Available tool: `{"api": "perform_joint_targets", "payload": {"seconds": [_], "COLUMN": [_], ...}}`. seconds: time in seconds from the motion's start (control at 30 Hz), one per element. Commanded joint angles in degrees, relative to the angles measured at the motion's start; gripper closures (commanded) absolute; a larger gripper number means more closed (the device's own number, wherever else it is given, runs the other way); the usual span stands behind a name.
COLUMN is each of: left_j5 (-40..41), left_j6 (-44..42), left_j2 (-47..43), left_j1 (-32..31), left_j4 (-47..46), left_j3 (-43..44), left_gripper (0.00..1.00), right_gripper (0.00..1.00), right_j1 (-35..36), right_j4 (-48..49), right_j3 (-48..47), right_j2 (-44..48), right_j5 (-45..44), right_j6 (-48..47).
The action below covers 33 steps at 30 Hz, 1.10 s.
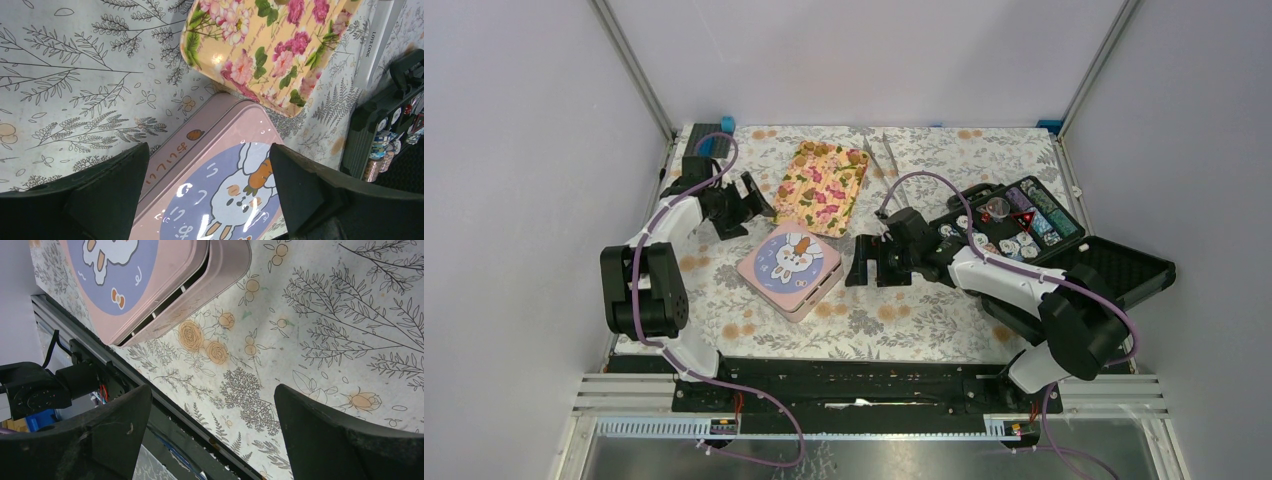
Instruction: Pack the chocolate
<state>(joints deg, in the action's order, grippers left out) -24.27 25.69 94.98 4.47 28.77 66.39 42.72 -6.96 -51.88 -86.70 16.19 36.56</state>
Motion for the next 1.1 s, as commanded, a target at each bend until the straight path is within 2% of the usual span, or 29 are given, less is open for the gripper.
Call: {"api": "perform_joint_targets", "payload": {"seconds": [0.0,0.3,0.67,1.07], "left_j5": [-1.68,-1.84,-1.36,-1.36], "left_j6": [-2.13,-1.37,-1.2,-2.31], "left_j2": [-1.36,-0.52,-0.68,-1.26], "left_j1": [-1.12,-4.12,-4.2,-4.2], "left_j4": [-1.62,-2.62,-3.73,-2.41], "left_j3": [0.23,-0.52,-2.2,-2.22], "left_gripper": [0.01,0.01,0.01,0.01], "right_gripper": [0.01,0.01,0.01,0.01], "right_j1": [0.58,0.62,0.66,2.47], "right_j4": [0.99,0.37,-1.29,1.28], "right_j3": [-0.07,-0.18,-1.38,-2.06], "right_j2": [-0.45,-1.0,-2.26,-4.96], "right_j5": [1.41,2.29,2.53,4.24], "right_j6": [-0.04,-0.45,-0.61,1.3]}}
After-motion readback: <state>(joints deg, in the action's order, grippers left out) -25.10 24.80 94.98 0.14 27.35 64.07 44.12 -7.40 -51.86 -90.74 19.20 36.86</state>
